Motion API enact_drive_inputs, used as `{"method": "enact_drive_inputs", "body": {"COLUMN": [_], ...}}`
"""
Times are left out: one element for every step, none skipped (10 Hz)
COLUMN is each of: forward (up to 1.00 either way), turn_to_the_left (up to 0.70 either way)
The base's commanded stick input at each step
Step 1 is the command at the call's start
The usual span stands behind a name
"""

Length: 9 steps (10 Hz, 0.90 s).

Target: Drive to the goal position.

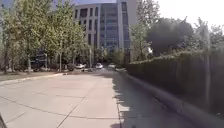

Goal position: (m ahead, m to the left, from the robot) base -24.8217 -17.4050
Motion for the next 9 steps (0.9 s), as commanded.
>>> {"method": "enact_drive_inputs", "body": {"forward": [-0.70, -0.70, -0.70, -0.70, -0.70, -0.70, -0.70, -0.70, -0.70], "turn_to_the_left": [0.00, 0.00, 0.13, 0.27, 0.27, 0.27, 0.27, 0.27, 0.27]}}
